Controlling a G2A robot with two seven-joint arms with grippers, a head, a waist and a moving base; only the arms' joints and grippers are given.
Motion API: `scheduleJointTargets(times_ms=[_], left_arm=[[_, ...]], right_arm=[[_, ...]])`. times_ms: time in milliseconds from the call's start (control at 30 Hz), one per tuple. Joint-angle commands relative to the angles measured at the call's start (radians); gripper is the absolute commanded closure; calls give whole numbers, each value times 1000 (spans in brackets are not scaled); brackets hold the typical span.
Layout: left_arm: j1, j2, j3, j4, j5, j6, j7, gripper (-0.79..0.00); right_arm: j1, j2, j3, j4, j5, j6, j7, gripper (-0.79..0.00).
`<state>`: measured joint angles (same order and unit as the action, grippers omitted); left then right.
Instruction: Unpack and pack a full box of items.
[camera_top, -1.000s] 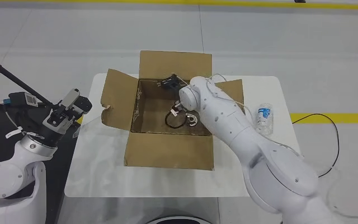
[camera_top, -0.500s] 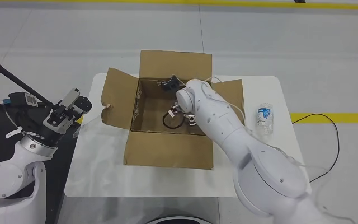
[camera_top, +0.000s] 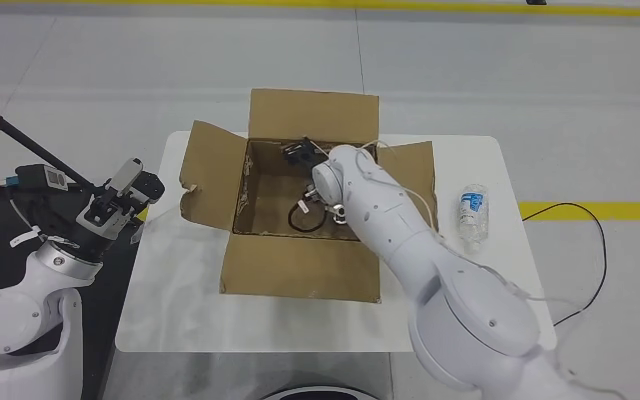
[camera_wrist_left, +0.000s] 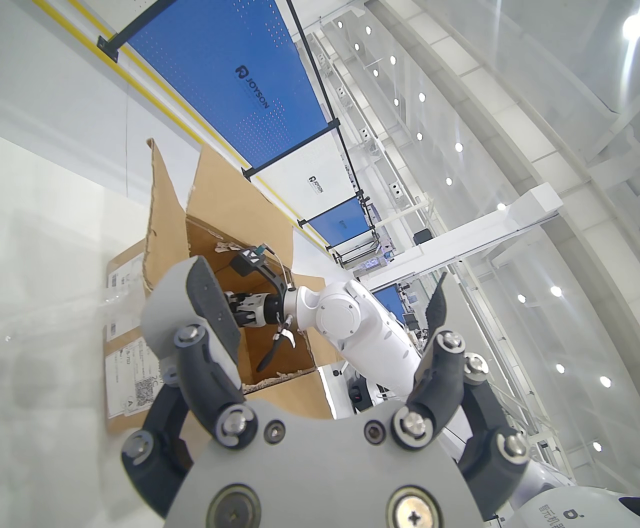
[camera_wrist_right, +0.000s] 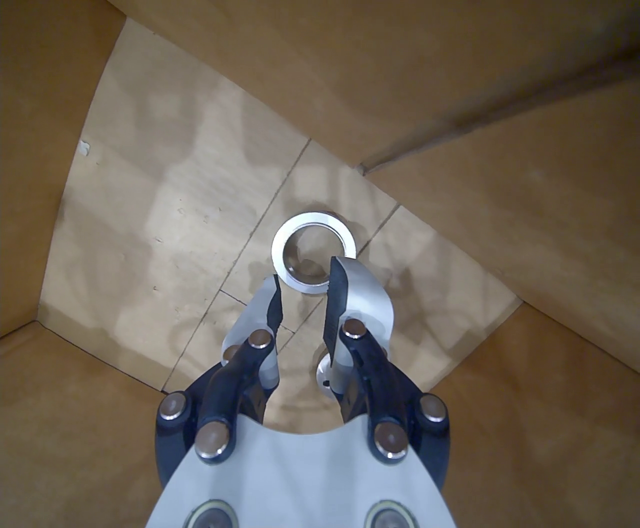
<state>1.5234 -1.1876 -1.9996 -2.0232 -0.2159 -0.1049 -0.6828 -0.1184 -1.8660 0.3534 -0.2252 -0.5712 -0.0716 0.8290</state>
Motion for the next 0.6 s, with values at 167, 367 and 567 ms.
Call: scheduleJointTargets(times_ms=[167,367,567], left_arm=[[1,0,1,0,0,0,3,-785],[12,2,13,-6,13,-4,32,-785],[16,7,15,-9,16,-3,34,-785]], right_arm=[[-10,-11,10,6,-18,64,-60,-262],[-28,-19,27,15,-16,138,-108,-271],[-48,-26,28,8,-46,196,-157,-277]])
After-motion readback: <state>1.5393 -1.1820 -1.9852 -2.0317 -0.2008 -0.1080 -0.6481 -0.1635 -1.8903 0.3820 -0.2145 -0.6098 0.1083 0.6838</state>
